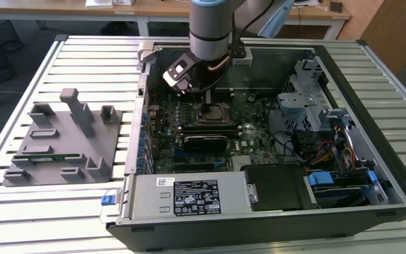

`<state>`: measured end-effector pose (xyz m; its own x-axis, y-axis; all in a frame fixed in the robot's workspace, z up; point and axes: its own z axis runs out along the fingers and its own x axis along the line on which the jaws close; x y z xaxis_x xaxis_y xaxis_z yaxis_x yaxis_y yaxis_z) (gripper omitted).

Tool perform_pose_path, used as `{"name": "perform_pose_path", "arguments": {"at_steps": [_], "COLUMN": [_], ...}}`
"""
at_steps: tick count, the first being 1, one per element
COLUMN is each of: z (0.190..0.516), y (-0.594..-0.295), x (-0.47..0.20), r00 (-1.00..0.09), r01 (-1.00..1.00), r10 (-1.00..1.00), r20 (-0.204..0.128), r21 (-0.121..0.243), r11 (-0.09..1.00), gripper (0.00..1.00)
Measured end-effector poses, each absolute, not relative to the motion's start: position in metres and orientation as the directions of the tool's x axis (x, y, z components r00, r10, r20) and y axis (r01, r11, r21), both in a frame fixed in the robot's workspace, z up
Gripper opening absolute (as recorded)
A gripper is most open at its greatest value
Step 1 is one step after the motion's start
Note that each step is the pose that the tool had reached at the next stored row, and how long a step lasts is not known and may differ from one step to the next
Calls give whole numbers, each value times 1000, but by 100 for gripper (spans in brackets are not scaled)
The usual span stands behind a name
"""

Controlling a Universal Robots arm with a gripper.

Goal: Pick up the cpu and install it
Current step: 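Close the cpu cover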

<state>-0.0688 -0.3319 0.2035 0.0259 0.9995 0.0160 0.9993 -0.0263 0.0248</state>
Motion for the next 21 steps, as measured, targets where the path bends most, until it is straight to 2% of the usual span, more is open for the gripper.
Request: {"name": "perform_pose_path", "arguments": {"at_steps": [12,21], "z": [197,212], "y": [-332,-332], "x": [-63,-63], "r00": [26,26], "r01": [999,999], "r10": [999,999], "r20": [18,21], "r21": [22,22], "r11": [-26,-26], "gripper": [11,11]}}
